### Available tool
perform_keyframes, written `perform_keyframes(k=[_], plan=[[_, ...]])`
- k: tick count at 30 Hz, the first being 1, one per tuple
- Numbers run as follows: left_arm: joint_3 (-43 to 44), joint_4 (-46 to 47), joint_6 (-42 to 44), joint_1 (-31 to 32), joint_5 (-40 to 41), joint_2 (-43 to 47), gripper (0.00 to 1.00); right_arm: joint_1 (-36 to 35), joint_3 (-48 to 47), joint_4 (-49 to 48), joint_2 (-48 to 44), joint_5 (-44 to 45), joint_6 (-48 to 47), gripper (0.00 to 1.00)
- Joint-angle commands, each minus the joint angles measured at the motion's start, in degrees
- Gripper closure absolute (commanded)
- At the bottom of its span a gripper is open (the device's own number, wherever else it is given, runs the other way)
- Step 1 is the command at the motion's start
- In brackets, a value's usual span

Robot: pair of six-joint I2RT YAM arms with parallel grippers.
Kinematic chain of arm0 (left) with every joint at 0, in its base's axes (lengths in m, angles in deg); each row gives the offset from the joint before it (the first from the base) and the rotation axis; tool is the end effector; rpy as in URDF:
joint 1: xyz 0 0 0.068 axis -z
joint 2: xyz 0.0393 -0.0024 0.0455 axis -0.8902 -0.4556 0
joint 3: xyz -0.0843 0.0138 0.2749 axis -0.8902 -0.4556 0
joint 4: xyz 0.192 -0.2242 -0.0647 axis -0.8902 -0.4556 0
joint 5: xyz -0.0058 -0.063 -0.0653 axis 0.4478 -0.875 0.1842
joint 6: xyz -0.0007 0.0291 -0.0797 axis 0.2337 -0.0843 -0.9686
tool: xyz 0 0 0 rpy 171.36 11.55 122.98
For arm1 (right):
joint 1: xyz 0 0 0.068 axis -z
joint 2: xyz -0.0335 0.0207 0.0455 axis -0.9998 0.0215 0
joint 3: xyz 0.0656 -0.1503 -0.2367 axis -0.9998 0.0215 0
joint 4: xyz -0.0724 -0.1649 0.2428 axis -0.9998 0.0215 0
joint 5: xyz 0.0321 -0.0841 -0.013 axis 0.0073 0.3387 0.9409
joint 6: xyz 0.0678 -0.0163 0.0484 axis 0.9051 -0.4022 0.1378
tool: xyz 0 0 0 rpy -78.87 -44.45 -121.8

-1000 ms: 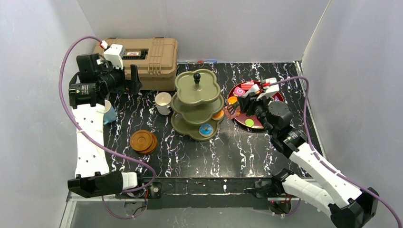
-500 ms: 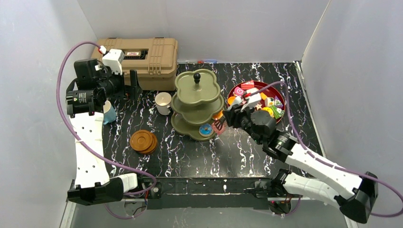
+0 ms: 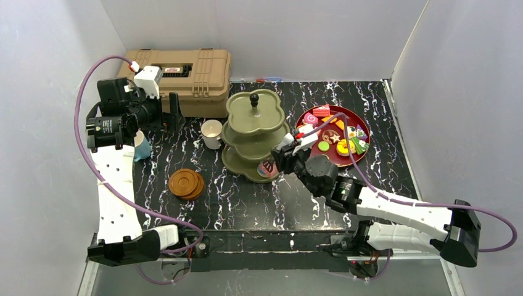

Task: Serve the afternoon tea
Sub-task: Place the desert on the desert table.

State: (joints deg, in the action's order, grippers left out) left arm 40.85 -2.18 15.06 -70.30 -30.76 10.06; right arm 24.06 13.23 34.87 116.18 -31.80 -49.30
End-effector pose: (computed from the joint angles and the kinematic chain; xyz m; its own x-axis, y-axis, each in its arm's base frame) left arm 0.2781 0.0092 0.4841 -0.4694 0.0898 -0.8784 0.2639 0.9636 -0.0425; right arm 0.1668 0.2551 0.3163 -0.1517 0.1444 -0.9778 -0.4860 0.8505 0.2010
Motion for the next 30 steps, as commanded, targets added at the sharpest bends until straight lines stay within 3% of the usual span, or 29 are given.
perform_keyframes(k=[1,16,24,27,30], plan=[[0.80,-1.10,1.13,-0.41,-0.59,0.57,0.02,-3.32,1.78,-13.84,0.37,7.68,-2.87,0.99],[-0.66,-1.21,2.29,-0.42,-1.04,2.08,0.02,-9.68,10.65,-24.26,0.91,15.66,-2.15,0.99],[-0.05,-0.67,-1.39,-0.15,-11.80,0.45,0.02,-10.61,12.07,-26.26,-0.73,19.93,-5.54,0.99],[1.92,1.56,-3.76,3.50,-13.59,-1.41,0.02,-10.61,11.78,-25.12,-2.39,20.21,-5.82,0.99],[3.10,4.93,-1.66,12.55,-12.20,-2.91,0.02,-10.61,11.53,-23.25,-3.40,20.74,-5.32,0.99]])
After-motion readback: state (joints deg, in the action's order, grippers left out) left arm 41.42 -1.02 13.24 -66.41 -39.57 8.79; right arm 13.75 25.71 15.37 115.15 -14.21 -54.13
